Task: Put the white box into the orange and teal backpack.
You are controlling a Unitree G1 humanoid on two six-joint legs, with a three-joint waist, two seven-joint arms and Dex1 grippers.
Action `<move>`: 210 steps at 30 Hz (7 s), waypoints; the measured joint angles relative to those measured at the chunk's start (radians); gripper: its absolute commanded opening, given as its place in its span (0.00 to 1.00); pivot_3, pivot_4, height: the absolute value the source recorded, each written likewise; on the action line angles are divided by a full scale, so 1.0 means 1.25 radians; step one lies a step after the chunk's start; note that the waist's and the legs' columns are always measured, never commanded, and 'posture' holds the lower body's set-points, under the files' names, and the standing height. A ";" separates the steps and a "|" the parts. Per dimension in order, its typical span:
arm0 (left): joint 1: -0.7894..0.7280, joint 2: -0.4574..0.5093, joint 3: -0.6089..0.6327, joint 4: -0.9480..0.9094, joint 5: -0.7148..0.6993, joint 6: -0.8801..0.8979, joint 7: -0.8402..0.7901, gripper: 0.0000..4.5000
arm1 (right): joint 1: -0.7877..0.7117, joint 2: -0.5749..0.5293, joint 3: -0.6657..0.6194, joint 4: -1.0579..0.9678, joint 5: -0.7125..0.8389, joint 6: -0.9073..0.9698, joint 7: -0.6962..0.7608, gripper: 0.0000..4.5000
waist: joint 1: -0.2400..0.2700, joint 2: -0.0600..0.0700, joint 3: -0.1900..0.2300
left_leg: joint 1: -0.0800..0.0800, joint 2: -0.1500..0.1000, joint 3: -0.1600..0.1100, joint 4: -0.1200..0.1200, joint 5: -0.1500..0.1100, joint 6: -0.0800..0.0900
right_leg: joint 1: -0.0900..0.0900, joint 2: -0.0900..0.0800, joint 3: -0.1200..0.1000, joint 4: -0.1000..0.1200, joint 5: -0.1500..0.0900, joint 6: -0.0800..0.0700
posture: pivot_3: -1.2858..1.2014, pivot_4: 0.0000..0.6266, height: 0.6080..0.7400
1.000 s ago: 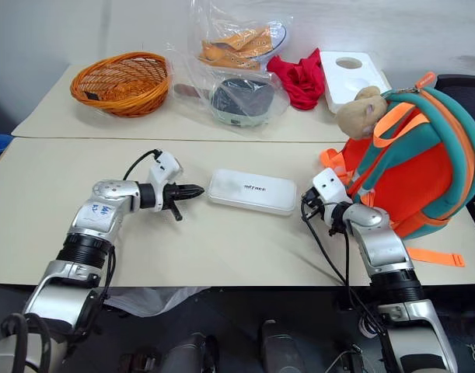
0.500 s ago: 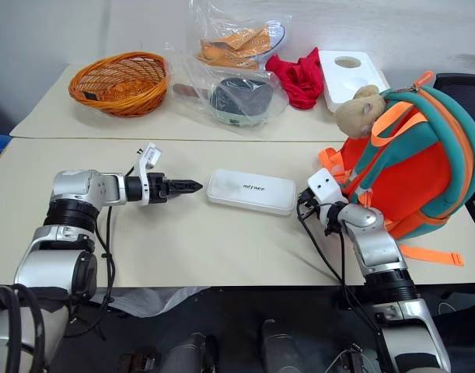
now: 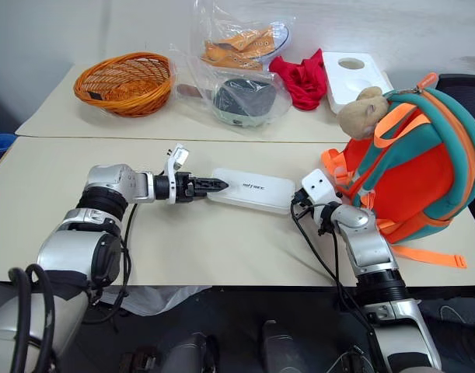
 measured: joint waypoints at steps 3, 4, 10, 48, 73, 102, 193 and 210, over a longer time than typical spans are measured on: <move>-0.010 -0.014 0.025 0.027 -0.002 0.004 0.019 0.78 | 0.011 0.002 -0.001 -0.015 -0.001 0.000 -0.006 0.00 | 0.000 0.000 0.000 | 0.000 0.000 0.000 0.000 0.000 0.000 | 0.000 0.000 0.000 0.000 0.000 0.000 | 0.52 0.24 1.00; -0.011 -0.019 0.032 0.034 -0.004 0.006 0.023 0.73 | 0.014 0.003 -0.001 -0.018 -0.001 0.000 -0.007 0.00 | -0.001 0.000 0.000 | 0.000 0.000 0.000 0.000 0.000 0.000 | 0.000 0.000 0.000 0.000 0.000 0.000 | 0.52 0.24 1.00; -0.033 -0.025 0.079 0.054 -0.033 0.015 0.010 0.37 | 0.042 0.005 -0.012 -0.047 0.000 0.002 -0.015 0.00 | -0.001 0.000 0.000 | 0.000 0.000 0.000 0.000 0.000 0.000 | 0.000 0.000 0.000 0.000 0.000 0.000 | 0.52 0.24 1.00; 0.193 0.076 0.347 -0.626 -0.427 0.391 0.141 0.32 | 0.050 0.106 -0.461 -0.357 0.284 0.376 -0.305 1.00 | -0.007 0.002 0.001 | -0.003 -0.001 -0.003 -0.003 0.005 -0.004 | -0.006 0.000 0.004 0.004 -0.001 -0.003 | 0.52 0.24 1.00; 0.237 0.157 0.351 -0.659 -0.393 0.091 0.213 0.32 | -0.018 -0.196 -0.195 -0.240 0.390 0.231 0.210 0.03 | -0.025 0.002 0.001 | -0.003 0.001 -0.003 -0.004 0.005 -0.005 | -0.005 0.001 0.002 0.003 -0.001 -0.003 | 0.52 0.24 1.00; 0.353 0.278 0.433 -0.922 -0.751 0.114 0.190 0.32 | 0.135 -0.452 -0.343 -0.442 0.934 0.539 0.464 0.03 | -0.003 0.001 0.002 | -0.007 0.002 -0.007 -0.001 0.004 -0.003 | -0.005 -0.001 0.001 0.002 -0.001 -0.002 | 0.52 0.24 1.00; 0.304 0.254 -0.066 -1.115 -0.526 -0.043 -0.034 0.99 | 0.224 -0.378 -0.268 -0.534 0.924 0.452 0.309 0.03 | 0.015 -0.002 0.003 | 0.001 0.001 -0.009 -0.001 -0.001 0.005 | 0.007 -0.001 0.001 -0.006 0.000 0.000 | 0.52 0.24 1.00; 0.287 0.240 -0.089 -1.114 -0.542 -0.006 -0.030 0.72 | 0.224 -0.366 -0.268 -0.548 0.929 0.452 0.282 0.03 | 0.017 -0.002 0.003 | 0.001 0.000 -0.009 -0.001 -0.001 0.005 | 0.007 -0.001 0.001 -0.006 0.000 0.000 | 0.52 0.24 1.00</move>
